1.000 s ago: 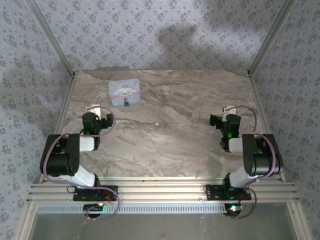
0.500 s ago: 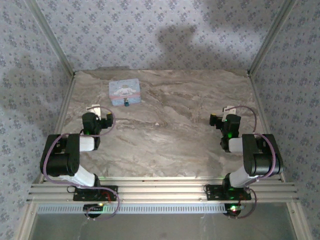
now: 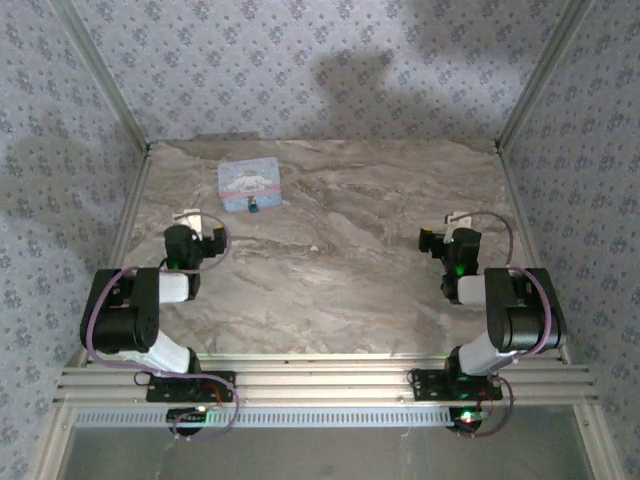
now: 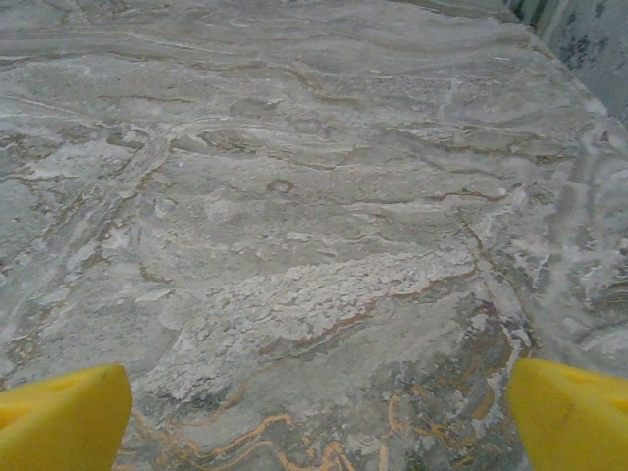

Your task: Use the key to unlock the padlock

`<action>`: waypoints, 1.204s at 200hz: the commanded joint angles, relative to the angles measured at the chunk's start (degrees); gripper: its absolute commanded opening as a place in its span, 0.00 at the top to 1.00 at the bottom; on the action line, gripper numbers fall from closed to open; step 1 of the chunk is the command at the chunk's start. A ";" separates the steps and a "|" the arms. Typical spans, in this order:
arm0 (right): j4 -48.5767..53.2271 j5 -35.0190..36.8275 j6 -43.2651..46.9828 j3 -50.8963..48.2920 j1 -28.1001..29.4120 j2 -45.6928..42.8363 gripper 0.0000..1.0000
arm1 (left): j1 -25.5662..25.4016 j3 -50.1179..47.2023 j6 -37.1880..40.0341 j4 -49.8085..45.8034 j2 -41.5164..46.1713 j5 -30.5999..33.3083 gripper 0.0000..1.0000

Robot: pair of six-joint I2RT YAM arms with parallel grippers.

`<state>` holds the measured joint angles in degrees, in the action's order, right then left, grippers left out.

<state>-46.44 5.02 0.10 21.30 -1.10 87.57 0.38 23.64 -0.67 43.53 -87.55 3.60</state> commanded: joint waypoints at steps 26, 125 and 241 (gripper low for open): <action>20.66 -1.78 1.17 9.92 0.10 -8.94 0.00 | 1.97 14.65 -8.81 -31.61 9.09 3.53 0.02; 59.71 -12.09 -20.22 42.37 8.92 5.89 0.08 | 9.35 62.36 -24.60 -69.75 -17.78 -26.89 0.15; 64.78 -13.62 -23.46 50.24 13.67 12.89 0.10 | -4.57 81.27 -25.26 -75.31 -40.37 -34.68 0.38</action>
<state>15.46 -6.96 -21.28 69.84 12.67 99.09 -0.34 103.20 -26.44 -29.10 -126.63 -28.91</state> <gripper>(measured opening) 0.905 0.630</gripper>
